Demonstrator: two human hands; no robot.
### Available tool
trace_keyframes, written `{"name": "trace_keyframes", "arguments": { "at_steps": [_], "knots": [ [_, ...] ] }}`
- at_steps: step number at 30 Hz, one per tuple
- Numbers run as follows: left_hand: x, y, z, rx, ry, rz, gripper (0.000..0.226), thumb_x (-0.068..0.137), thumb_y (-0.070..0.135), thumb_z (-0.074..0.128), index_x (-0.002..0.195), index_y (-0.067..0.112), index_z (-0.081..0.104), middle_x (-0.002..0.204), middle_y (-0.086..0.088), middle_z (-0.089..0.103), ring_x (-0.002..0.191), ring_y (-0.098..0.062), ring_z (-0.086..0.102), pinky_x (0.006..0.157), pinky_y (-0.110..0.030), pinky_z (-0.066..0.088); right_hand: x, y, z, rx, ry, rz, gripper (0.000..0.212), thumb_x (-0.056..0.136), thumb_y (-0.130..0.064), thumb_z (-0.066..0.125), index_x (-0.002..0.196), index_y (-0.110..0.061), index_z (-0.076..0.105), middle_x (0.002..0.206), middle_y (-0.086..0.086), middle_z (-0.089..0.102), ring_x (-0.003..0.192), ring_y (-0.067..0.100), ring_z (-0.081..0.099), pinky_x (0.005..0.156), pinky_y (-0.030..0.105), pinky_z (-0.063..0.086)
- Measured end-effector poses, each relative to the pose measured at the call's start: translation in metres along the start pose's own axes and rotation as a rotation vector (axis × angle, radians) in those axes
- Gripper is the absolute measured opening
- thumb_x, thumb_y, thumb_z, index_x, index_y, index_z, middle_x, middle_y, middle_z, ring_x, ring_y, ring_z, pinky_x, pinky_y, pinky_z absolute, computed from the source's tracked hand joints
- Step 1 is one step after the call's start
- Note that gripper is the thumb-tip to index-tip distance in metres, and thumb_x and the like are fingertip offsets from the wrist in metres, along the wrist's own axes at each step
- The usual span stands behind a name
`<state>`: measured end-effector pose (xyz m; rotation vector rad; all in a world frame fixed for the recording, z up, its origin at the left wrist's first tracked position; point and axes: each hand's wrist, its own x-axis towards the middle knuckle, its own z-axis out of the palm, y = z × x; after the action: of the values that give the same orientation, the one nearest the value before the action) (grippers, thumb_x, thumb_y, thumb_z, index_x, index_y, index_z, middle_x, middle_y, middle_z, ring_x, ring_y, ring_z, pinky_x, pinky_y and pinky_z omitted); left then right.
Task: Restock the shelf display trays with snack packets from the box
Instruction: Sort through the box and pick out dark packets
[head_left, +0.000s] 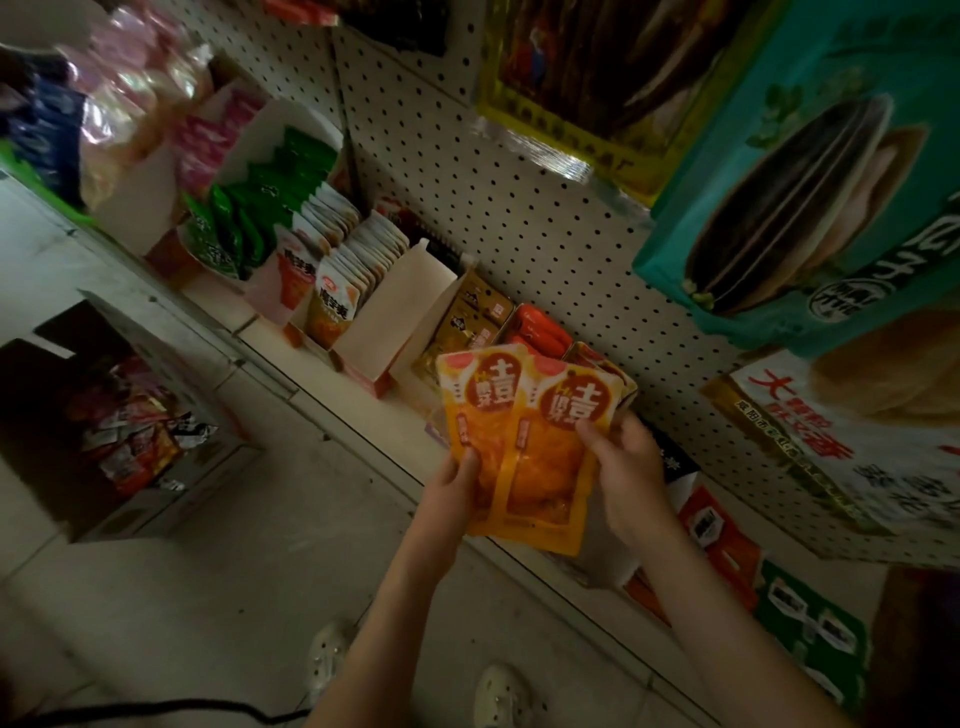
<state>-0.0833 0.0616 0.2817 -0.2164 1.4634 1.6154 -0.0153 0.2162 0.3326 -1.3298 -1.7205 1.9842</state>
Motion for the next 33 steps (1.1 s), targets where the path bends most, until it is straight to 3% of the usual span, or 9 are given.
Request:
{"name": "trace_keyframes", "arguments": {
  "at_steps": [4, 8, 12, 15, 19, 22, 26, 30, 33],
  "knots": [
    [-0.007, 0.008, -0.001, 0.181, -0.146, -0.042, 0.035, 0.1, 0.046, 0.038, 0.122, 0.029, 0.06, 0.108, 0.006, 0.072, 0.096, -0.01, 0.069, 0.082, -0.027, 0.055, 0.006, 0.004, 0.011, -0.016, -0.023, 0.065, 0.02, 0.094, -0.025, 0.058, 0.113, -0.031, 0.057, 0.115, 0.0, 0.065, 0.105, 0.019, 0.063, 0.089, 0.046, 0.052],
    [-0.007, 0.01, 0.0, 0.253, -0.288, -0.024, 0.05, 0.076, 0.043, 0.075, 0.121, 0.036, 0.053, 0.111, 0.006, 0.071, 0.099, -0.013, 0.069, 0.089, -0.032, 0.055, 0.001, 0.018, 0.026, -0.05, 0.026, 0.064, 0.023, 0.095, -0.026, 0.056, 0.117, -0.028, 0.05, 0.12, 0.003, 0.061, 0.108, 0.02, 0.061, 0.09, 0.046, 0.052],
    [0.005, 0.003, -0.007, 0.483, -0.232, 0.016, 0.05, 0.074, 0.032, 0.079, 0.114, 0.048, 0.055, 0.11, 0.01, 0.07, 0.103, -0.013, 0.066, 0.097, -0.043, 0.051, 0.005, 0.008, 0.012, -0.093, 0.003, -0.019, 0.069, 0.083, -0.007, 0.07, 0.131, -0.027, 0.025, 0.129, 0.003, 0.047, 0.107, 0.013, 0.055, 0.076, 0.025, 0.051],
    [0.012, 0.008, -0.008, 0.713, -0.29, 0.065, 0.053, 0.077, 0.027, 0.076, 0.122, 0.045, 0.054, 0.112, 0.011, 0.067, 0.107, -0.013, 0.062, 0.098, -0.039, 0.049, 0.013, -0.016, -0.011, -0.416, -0.121, -0.152, 0.092, 0.072, -0.008, 0.08, 0.136, -0.037, 0.021, 0.123, -0.007, 0.045, 0.106, 0.01, 0.051, 0.077, 0.029, 0.051],
    [0.02, 0.016, 0.007, 0.911, -0.374, 0.153, 0.059, 0.08, 0.026, 0.073, 0.134, 0.036, 0.049, 0.116, 0.006, 0.067, 0.108, -0.014, 0.061, 0.096, -0.034, 0.049, 0.026, -0.04, -0.028, -0.922, -0.393, -0.009, 0.033, 0.075, -0.02, 0.08, 0.101, -0.033, 0.065, 0.098, -0.013, 0.066, 0.094, 0.01, 0.063, 0.082, 0.036, 0.056],
    [0.027, 0.012, 0.02, 0.904, -0.293, 0.186, 0.051, 0.079, 0.026, 0.074, 0.125, 0.03, 0.053, 0.111, 0.004, 0.067, 0.104, -0.016, 0.062, 0.092, -0.037, 0.051, 0.029, -0.043, -0.028, -1.023, -0.329, -0.02, 0.007, 0.082, -0.02, 0.073, 0.081, -0.024, 0.068, 0.084, -0.008, 0.069, 0.086, 0.015, 0.066, 0.08, 0.032, 0.054],
    [0.024, 0.001, 0.041, 0.737, 0.037, 0.312, 0.063, 0.078, 0.029, 0.075, 0.132, 0.021, 0.045, 0.124, 0.003, 0.053, 0.112, -0.015, 0.053, 0.095, -0.034, 0.048, 0.03, -0.049, -0.028, -1.13, -0.068, -0.151, 0.031, 0.091, -0.025, 0.062, 0.12, -0.014, 0.064, 0.107, 0.008, 0.068, 0.099, 0.025, 0.062, 0.084, 0.033, 0.05],
    [0.015, -0.017, 0.061, 0.811, 0.349, 0.542, 0.048, 0.087, 0.016, 0.064, 0.131, 0.006, 0.048, 0.128, -0.01, 0.051, 0.116, -0.025, 0.051, 0.098, -0.037, 0.048, 0.029, -0.052, -0.025, -1.276, 0.129, -0.268, 0.034, 0.097, -0.025, 0.052, 0.126, -0.009, 0.059, 0.11, 0.013, 0.066, 0.102, 0.028, 0.061, 0.08, 0.03, 0.045],
    [0.015, -0.02, 0.068, 0.816, 0.231, 0.441, 0.04, 0.094, 0.015, 0.054, 0.133, 0.01, 0.047, 0.133, -0.008, 0.047, 0.121, -0.025, 0.048, 0.097, -0.035, 0.046, 0.025, -0.052, -0.015, -1.332, 0.148, -0.284, 0.033, 0.1, -0.024, 0.047, 0.13, -0.013, 0.055, 0.113, 0.012, 0.065, 0.105, 0.028, 0.061, 0.078, 0.031, 0.046]
  ]
}}
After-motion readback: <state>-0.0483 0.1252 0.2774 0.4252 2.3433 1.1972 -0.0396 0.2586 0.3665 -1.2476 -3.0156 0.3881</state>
